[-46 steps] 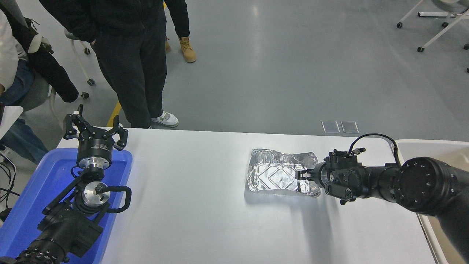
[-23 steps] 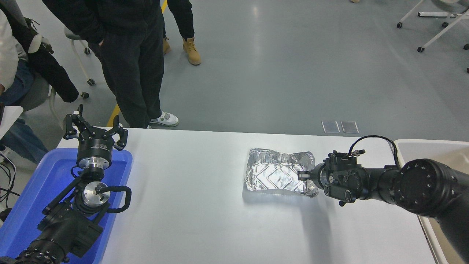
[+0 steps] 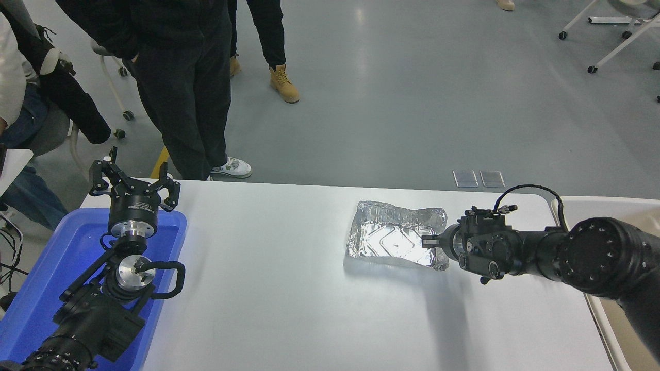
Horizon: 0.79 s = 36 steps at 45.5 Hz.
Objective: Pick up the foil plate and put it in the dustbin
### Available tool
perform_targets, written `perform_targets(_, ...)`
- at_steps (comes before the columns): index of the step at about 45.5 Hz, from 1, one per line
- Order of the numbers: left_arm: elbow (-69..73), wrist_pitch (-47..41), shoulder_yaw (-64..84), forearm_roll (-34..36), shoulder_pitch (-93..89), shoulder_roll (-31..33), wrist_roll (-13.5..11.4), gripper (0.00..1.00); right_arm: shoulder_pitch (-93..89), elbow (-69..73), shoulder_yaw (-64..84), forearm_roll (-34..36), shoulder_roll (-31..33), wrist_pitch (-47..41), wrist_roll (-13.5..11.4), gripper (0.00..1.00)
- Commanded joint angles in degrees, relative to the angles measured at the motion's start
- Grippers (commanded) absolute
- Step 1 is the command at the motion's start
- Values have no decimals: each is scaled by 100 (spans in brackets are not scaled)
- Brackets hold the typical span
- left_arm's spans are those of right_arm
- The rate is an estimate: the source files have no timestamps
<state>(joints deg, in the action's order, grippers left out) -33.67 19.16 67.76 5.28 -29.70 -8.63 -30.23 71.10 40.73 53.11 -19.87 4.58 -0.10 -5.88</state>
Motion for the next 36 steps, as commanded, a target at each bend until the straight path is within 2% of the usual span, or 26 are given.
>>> perform_targets(1, 1, 8, 0, 8, 8, -7, 0, 99, 1264, 1243, -3, 36, 684, -280, -1, 0)
perform_targets(12, 1, 8, 0, 0, 0, 1, 0, 99, 2952, 2430, -2, 62, 1510, -1088, -27, 0)
perform_targets(27, 1, 0, 0, 0, 0, -7, 0, 99, 4517, 2870, 24, 45, 2258, -2240, -97, 0)
perform_targets(36, 1, 0, 0, 0, 8, -7, 0, 99, 5334, 3046, 59, 18, 2636, -2811, -317, 0)
